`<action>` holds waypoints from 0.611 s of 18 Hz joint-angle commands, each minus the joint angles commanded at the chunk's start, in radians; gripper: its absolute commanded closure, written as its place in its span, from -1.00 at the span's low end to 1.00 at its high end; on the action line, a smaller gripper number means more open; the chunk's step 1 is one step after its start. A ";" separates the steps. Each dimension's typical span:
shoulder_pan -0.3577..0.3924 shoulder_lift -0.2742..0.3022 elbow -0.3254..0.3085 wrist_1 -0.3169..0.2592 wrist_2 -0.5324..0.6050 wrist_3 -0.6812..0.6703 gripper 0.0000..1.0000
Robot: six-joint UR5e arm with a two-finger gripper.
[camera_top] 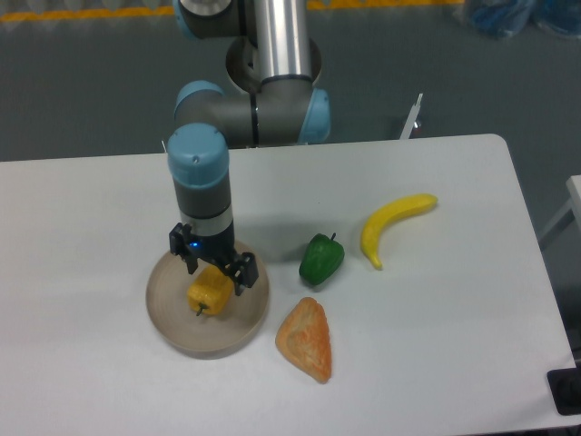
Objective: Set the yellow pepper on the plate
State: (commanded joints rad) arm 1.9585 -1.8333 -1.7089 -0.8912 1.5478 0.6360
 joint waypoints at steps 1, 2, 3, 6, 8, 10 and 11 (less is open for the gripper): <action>0.029 0.012 -0.002 -0.002 0.006 0.031 -1.00; 0.083 0.032 -0.006 -0.002 0.020 0.066 -1.00; 0.124 0.043 -0.008 -0.003 0.035 0.092 -1.00; 0.236 0.048 -0.006 -0.002 0.041 0.245 -1.00; 0.308 0.048 0.001 -0.003 0.038 0.350 -1.00; 0.350 0.046 0.011 -0.002 0.037 0.448 -1.00; 0.362 0.046 0.014 -0.003 0.035 0.482 -1.00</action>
State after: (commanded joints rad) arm 2.3208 -1.7871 -1.6951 -0.8943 1.5831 1.1179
